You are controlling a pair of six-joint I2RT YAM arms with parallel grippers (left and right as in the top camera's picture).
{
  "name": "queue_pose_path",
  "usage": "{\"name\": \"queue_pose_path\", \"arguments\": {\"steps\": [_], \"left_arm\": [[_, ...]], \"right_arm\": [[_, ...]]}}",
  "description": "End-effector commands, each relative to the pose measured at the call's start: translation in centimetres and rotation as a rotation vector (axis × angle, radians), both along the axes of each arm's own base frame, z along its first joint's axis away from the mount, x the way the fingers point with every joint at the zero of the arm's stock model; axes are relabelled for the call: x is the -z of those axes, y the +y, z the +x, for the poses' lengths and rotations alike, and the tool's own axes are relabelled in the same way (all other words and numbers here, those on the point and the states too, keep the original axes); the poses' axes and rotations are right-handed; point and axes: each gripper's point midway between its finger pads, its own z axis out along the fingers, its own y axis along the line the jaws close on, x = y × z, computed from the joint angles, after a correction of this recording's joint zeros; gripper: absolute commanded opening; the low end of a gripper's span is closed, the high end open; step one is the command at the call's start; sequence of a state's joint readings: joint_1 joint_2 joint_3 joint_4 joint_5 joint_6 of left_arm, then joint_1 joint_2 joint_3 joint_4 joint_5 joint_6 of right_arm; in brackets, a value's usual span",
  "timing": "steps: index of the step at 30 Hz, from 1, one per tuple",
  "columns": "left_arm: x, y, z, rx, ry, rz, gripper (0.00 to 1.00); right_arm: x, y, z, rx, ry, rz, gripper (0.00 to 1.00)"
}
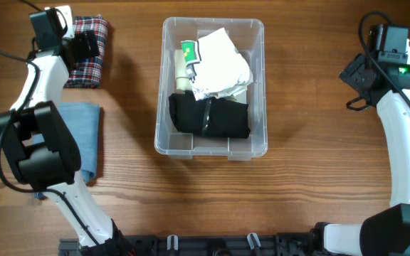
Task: Pack container
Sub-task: 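Lower the left gripper onto the plaid garment's near edge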
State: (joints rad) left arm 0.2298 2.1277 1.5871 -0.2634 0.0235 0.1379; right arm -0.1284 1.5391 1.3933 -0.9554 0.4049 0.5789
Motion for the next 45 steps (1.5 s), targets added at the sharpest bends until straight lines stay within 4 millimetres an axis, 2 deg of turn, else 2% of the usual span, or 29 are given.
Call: {"name": "queue_pose_path", "arguments": {"steps": [1, 9, 12, 20, 25, 28, 30, 32, 35, 38, 40, 43, 45], "left_arm": [[1.6, 0.0, 0.0, 0.012, 0.033, 0.002, 1.00], [5.0, -0.9, -2.0, 0.024, 0.160, -0.049, 1.00], [5.5, -1.2, -2.7, 0.030, 0.192, -0.063, 1.00], [7.3, -2.0, -6.1, 0.028, 0.350, -0.103, 1.00], [7.7, -2.5, -7.5, 0.030, 0.409, -0.116, 1.00], [6.4, -2.4, -7.6, 0.027, 0.396, -0.107, 1.00], [4.7, -2.2, -7.2, 0.024, 0.359, -0.093, 1.00], [2.5, -2.1, -6.7, 0.024, 0.304, -0.080, 1.00], [-1.9, -1.8, -5.5, 0.017, 0.182, -0.052, 1.00], [-5.2, -0.6, -4.7, -0.093, 0.082, -0.027, 1.00], [-6.1, 0.0, -4.7, -0.162, 0.055, -0.005, 1.00], [-6.3, 1.1, -5.1, -0.295, 0.055, 0.078, 1.00], [-6.3, 0.3, -5.1, -0.286, 0.065, 0.117, 1.00]], "right_arm": [[0.5, -0.4, -0.2, 0.014, 0.016, -0.008, 1.00], [0.5, -0.4, -0.2, 0.014, 0.016, -0.008, 1.00], [0.5, -0.4, -0.2, 0.014, 0.016, -0.008, 1.00], [0.5, -0.4, -0.2, 0.014, 0.016, -0.008, 1.00], [0.5, -0.4, -0.2, 0.014, 0.016, -0.008, 1.00], [0.5, -0.4, -0.2, 0.014, 0.015, -0.008, 1.00], [0.5, -0.4, -0.2, 0.014, 0.016, -0.008, 1.00], [0.5, -0.4, -0.2, 0.014, 0.015, -0.008, 1.00], [0.5, -0.4, -0.2, 0.014, 0.015, -0.008, 1.00], [0.5, -0.4, -0.2, 0.014, 0.015, -0.008, 1.00], [0.5, -0.4, -0.2, 0.014, 0.014, -0.008, 1.00], [0.5, -0.4, -0.1, 0.014, 0.012, -0.009, 1.00], [0.5, -0.4, -0.1, 0.014, 0.012, -0.008, 1.00]]}}
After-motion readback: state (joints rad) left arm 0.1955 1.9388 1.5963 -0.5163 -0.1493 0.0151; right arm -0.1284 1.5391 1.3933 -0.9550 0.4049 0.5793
